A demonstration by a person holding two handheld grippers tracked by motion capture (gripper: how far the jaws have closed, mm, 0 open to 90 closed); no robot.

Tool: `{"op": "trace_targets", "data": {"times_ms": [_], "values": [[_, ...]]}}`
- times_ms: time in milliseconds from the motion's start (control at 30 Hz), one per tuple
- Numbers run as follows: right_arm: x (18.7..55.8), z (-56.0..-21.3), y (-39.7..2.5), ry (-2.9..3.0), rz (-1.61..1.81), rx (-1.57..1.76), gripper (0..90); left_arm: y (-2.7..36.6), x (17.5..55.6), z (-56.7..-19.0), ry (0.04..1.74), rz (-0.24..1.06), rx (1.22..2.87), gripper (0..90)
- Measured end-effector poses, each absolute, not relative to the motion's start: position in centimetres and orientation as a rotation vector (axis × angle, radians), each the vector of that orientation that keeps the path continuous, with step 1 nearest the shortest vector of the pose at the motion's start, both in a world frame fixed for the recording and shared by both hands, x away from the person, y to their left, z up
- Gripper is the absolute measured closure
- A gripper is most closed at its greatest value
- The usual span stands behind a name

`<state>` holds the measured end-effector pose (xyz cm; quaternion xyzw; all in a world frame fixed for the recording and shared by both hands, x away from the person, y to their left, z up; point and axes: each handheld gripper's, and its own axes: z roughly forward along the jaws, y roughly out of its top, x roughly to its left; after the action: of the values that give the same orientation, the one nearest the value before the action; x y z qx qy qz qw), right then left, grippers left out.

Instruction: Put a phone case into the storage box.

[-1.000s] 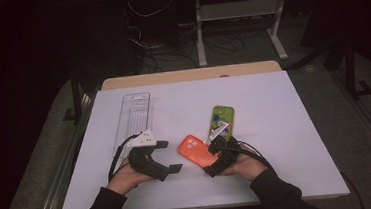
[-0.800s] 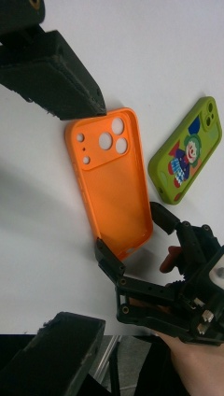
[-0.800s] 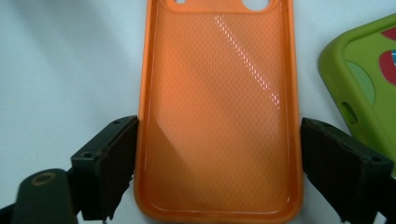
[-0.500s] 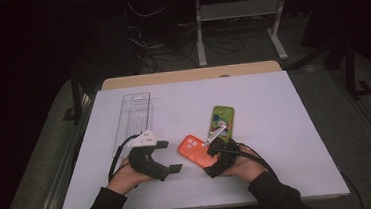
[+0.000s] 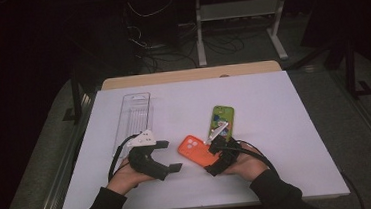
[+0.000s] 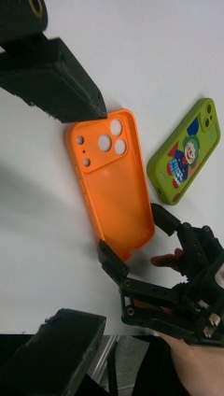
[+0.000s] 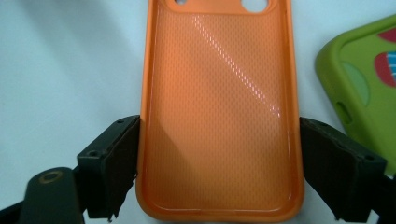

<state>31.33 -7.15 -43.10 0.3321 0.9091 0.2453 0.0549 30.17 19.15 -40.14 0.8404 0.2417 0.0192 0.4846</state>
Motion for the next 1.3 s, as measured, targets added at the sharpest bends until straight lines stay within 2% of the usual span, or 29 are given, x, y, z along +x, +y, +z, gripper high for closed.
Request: {"op": "trace_targets", "data": {"times_ms": [600,867,1300], "values": [[33.1,-39.9,-11.2,2.801,0.809,0.769,15.4,18.0,31.0,-38.8,0.513,0.043,2.106,0.0],[33.8,-39.2,-13.2,2.883,0.854,0.592,15.3,16.8,32.4,-37.5,0.398,0.069,2.207,0.0],[33.8,-38.2,-13.0,2.944,0.841,0.385,15.3,15.3,33.6,-35.7,0.212,0.03,2.309,0.0]]}}
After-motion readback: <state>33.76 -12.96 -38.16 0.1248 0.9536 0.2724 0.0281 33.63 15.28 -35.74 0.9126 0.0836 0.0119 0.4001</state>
